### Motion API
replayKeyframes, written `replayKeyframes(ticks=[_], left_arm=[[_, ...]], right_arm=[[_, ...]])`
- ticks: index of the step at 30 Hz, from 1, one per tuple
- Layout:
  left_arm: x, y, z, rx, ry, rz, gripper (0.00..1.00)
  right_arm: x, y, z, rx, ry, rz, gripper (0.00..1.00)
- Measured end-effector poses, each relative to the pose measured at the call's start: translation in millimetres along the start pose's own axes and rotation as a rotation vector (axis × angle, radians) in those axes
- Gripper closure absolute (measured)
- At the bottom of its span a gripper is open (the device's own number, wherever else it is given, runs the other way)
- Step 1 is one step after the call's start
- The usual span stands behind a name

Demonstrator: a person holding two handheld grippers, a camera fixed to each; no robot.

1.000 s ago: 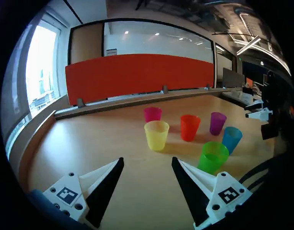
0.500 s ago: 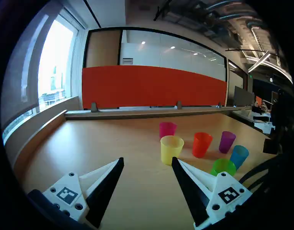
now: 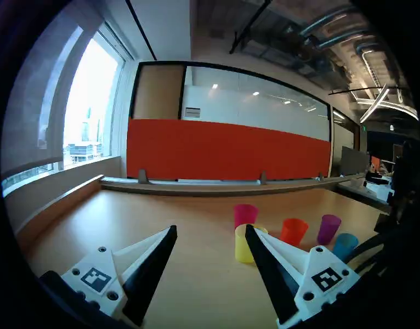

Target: Pour water

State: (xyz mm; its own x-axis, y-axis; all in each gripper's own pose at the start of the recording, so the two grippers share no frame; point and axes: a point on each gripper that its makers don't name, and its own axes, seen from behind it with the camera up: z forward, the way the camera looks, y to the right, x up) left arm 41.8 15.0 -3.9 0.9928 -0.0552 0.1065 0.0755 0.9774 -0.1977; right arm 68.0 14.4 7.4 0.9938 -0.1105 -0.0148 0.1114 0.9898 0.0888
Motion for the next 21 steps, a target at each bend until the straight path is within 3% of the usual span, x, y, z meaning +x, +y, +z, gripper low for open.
replayKeyframes(ticks=[9, 21], left_arm=[[20.6, -3.2, 0.6, 0.021, 0.070, 0.031, 0.08], [24.3, -9.5, 3.4, 0.062, 0.105, 0.038, 0.08]], right_arm=[[10.6, 13.6, 1.0, -0.087, 0.045, 0.059, 0.00], [10.2, 21.8, -2.0, -0.116, 0.048, 0.092, 0.00]])
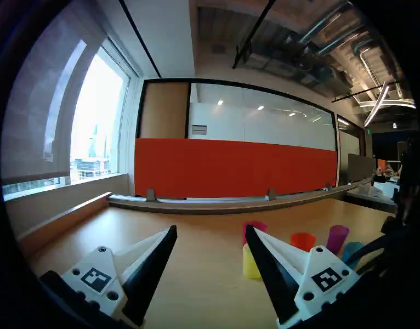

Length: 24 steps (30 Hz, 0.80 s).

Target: Pour water

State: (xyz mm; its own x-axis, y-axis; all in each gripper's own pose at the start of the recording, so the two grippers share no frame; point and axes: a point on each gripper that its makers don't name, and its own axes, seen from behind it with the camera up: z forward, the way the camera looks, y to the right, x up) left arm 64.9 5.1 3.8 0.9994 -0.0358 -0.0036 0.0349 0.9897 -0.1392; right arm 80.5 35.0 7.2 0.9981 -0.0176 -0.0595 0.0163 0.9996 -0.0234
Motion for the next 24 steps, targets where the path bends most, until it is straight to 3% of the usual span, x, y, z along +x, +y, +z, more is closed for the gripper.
replayKeyframes(ticks=[9, 21, 24], left_arm=[[-3.4, -11.0, -1.2, 0.077, 0.002, 0.049, 0.08], [-7.3, -30.7, -3.4, 0.166, 0.036, 0.010, 0.08], [-13.3, -25.3, -2.2, 0.161, 0.032, 0.020, 0.08]], right_arm=[[0.2, 4.1, 1.6, -0.023, -0.009, -0.010, 0.00], [2.9, 7.1, -0.8, -0.058, -0.022, 0.008, 0.00], [0.7, 10.2, -1.9, -0.070, -0.032, 0.015, 0.00]])
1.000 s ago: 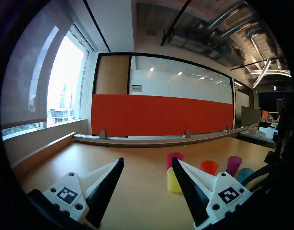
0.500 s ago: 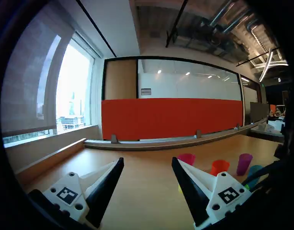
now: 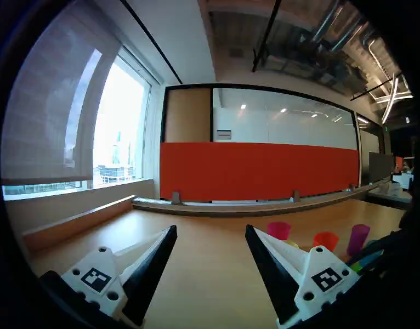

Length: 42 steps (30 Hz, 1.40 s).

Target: Pour water

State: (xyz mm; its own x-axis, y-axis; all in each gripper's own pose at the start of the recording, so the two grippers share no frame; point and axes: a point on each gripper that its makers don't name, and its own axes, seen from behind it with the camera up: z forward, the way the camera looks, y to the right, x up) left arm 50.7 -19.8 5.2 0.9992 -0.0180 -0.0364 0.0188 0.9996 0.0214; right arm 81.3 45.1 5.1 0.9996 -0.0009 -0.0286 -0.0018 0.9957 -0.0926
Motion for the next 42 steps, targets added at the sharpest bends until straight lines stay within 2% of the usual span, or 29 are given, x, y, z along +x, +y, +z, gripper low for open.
replayKeyframes(ticks=[3, 9, 21, 33, 42], left_arm=[[-6.7, 3.7, 0.1, -0.005, 0.000, 0.018, 0.08], [-15.3, 3.3, -2.7, 0.010, 0.004, 0.033, 0.08], [-34.6, 5.8, -5.3, 0.015, -0.008, 0.003, 0.08], [-48.5, 5.3, -5.4, 0.023, -0.029, 0.012, 0.08], [-49.8, 7.5, -4.7, 0.016, -0.033, 0.015, 0.07]], right_arm=[[-1.3, 0.8, -0.2, -0.006, -0.015, 0.003, 0.00], [0.9, -1.4, -1.2, -0.009, -0.021, -0.004, 0.00], [3.5, -4.9, -1.4, -0.004, -0.021, -0.003, 0.00], [5.2, -7.9, -1.8, 0.004, -0.022, -0.006, 0.00], [6.6, -4.5, -6.0, -0.002, -0.017, 0.000, 0.00]])
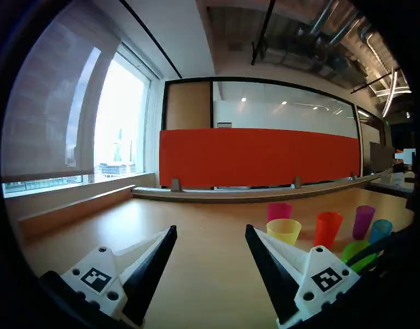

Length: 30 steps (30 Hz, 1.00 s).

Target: Pour water

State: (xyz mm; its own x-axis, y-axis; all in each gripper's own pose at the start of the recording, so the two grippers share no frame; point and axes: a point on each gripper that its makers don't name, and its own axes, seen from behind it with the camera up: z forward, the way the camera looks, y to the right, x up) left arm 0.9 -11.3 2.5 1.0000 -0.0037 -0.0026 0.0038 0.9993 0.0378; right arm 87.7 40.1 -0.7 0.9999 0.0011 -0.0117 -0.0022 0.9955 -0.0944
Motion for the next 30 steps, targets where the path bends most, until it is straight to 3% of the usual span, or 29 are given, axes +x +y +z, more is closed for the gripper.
replayKeyframes(ticks=[21, 30], left_arm=[[0.4, 2.1, -1.1, -0.009, 0.000, 0.002, 0.08], [-0.4, 2.9, -1.3, -0.013, -0.002, 0.004, 0.08]], right_arm=[[-0.8, 2.9, -0.3, 0.001, 0.003, 0.006, 0.00], [-1.8, -1.4, -0.3, 0.012, 0.006, -0.019, 0.00]])
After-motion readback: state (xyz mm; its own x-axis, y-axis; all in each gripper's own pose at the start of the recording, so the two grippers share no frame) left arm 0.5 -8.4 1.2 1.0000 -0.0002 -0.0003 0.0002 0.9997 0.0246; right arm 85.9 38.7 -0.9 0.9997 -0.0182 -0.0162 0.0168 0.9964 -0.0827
